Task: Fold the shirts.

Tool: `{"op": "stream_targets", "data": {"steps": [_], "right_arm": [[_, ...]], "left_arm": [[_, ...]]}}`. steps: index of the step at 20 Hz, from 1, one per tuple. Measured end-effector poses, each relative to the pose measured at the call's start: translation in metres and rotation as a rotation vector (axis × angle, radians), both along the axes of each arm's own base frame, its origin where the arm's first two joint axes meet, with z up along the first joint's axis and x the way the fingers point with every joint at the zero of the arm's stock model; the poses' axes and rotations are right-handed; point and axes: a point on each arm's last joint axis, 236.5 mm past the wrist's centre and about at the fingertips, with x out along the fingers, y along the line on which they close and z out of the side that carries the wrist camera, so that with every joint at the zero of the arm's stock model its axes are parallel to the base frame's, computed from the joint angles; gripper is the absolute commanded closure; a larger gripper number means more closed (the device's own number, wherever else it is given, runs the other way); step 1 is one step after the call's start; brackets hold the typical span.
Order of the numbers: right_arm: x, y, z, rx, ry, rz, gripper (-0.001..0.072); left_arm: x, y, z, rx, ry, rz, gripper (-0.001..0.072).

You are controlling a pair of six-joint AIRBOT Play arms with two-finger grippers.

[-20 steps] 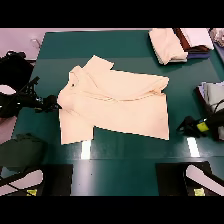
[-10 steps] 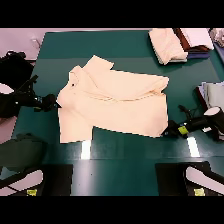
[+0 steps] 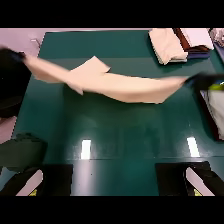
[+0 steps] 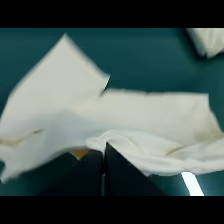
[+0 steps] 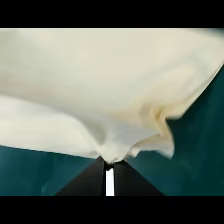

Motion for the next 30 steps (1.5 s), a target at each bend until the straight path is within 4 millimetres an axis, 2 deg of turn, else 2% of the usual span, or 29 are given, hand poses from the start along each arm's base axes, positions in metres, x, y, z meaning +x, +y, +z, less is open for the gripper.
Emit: {"op": "stream_targets", "data": {"steps": [2,4,5,6,8,10,11,13,16,18,21,23,25,27,29,30], "right_arm": [[-0.016,-0.016,0.088,-0.070,-0.220,-0.066,0.0696],[-0.042,-0.031,0.157,-0.148,-0.386,-0.145,0.0696],[-0.055,-0.036,0.186,-0.188,-0.452,-0.185,0.0696],[-0.067,-0.040,0.207,-0.220,-0.500,-0.218,0.0696],[-0.085,-0.041,0.238,-0.264,-0.566,-0.263,0.0697],[-0.091,-0.043,0.251,-0.279,-0.579,-0.287,0.0697],[-0.089,-0.046,0.251,-0.276,-0.570,-0.296,0.0698],[-0.075,-0.055,0.235,-0.236,-0.503,-0.297,0.0698],[-0.036,-0.075,0.179,-0.143,-0.315,-0.271,0.0697],[-0.003,-0.080,0.121,-0.072,-0.142,-0.223,0.0698],[0.039,-0.081,0.011,-0.048,0.166,-0.160,0.0697],[0.057,-0.073,-0.061,-0.057,0.353,-0.111,0.0697],[0.072,-0.064,-0.118,-0.059,0.491,-0.069,0.0697],[0.086,-0.060,-0.160,-0.059,0.589,-0.049,0.0697],[0.102,-0.058,-0.183,-0.057,0.633,-0.041,0.0697],[0.110,-0.058,-0.187,-0.059,0.634,-0.040,0.0697]], "left_arm": [[-0.042,-0.010,0.090,0.038,-0.233,0.008,0.0685],[-0.087,-0.019,0.159,0.055,-0.430,0.019,0.0686],[-0.107,-0.023,0.184,0.057,-0.512,0.025,0.0686],[-0.126,-0.027,0.204,0.058,-0.581,0.031,0.0687],[-0.146,-0.029,0.225,0.049,-0.655,0.040,0.0687],[-0.145,-0.028,0.226,0.036,-0.654,0.045,0.0686],[-0.137,-0.026,0.220,0.027,-0.630,0.047,0.0686],[-0.103,-0.019,0.191,0.000,-0.519,0.048,0.0686],[-0.036,-0.013,0.115,-0.065,-0.262,0.015,0.0685],[0.010,-0.006,0.047,-0.102,-0.062,0.003,0.0685],[0.062,-0.011,-0.063,-0.128,0.218,-0.038,0.0685],[0.089,-0.018,-0.135,-0.118,0.380,-0.062,0.0684],[0.110,-0.027,-0.200,-0.112,0.518,-0.081,0.0685],[0.129,-0.030,-0.249,-0.117,0.608,-0.079,0.0684],[0.144,-0.033,-0.277,-0.120,0.650,-0.079,0.0685],[0.152,-0.034,-0.282,-0.122,0.651,-0.077,0.0684]]}}
